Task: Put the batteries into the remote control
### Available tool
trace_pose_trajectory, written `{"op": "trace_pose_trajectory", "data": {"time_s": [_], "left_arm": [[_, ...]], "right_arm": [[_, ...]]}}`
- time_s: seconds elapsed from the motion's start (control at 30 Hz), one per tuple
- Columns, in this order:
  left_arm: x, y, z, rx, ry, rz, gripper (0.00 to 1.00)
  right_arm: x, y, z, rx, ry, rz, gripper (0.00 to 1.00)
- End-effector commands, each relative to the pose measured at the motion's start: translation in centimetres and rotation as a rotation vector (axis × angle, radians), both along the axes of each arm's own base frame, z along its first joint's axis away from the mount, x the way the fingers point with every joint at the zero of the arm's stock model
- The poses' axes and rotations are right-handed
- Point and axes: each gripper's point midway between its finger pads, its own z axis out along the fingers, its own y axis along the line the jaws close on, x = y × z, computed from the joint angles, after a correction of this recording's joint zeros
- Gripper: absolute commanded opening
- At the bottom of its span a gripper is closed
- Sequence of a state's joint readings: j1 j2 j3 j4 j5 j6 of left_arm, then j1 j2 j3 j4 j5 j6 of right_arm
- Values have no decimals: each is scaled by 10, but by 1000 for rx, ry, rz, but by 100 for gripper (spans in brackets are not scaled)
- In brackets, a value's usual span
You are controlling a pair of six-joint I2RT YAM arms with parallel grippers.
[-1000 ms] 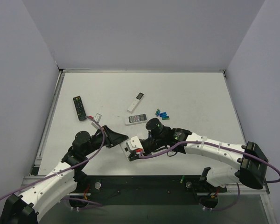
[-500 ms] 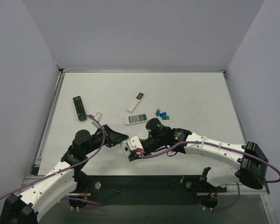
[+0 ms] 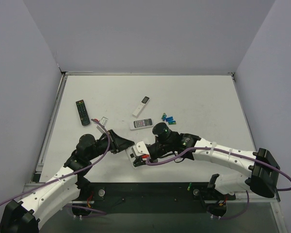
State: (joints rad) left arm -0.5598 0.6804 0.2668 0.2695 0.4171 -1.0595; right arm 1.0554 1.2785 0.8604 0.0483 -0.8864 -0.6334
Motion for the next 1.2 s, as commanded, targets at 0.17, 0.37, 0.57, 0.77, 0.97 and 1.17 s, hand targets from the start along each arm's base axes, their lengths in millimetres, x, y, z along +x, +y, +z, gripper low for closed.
{"op": "trace_pose_trajectory", "data": {"time_s": [0.17,0.37,0.57,0.77,0.97,1.17], "left_arm": [[-1,-5,35,-47,-93,-27,0],[-1,-4,37,-53,-93,-22,0],[-2,-5,40,-62,-97,-26,0],[-1,-4,44,-67,-106,-22,0],[0,-7,49,-67,-103,-32,0],[4,-9,61,-75,-119,-34,0]], "right_arm": [[2,9,16,61,-55,31,0],[-1,9,8,38,-36,46,0],[-1,8,-3,5,-20,53,0],[2,0,-14,-68,-42,47,0],[9,-9,-29,-159,-79,42,0],[10,-13,-41,-235,-115,45,0]]}}
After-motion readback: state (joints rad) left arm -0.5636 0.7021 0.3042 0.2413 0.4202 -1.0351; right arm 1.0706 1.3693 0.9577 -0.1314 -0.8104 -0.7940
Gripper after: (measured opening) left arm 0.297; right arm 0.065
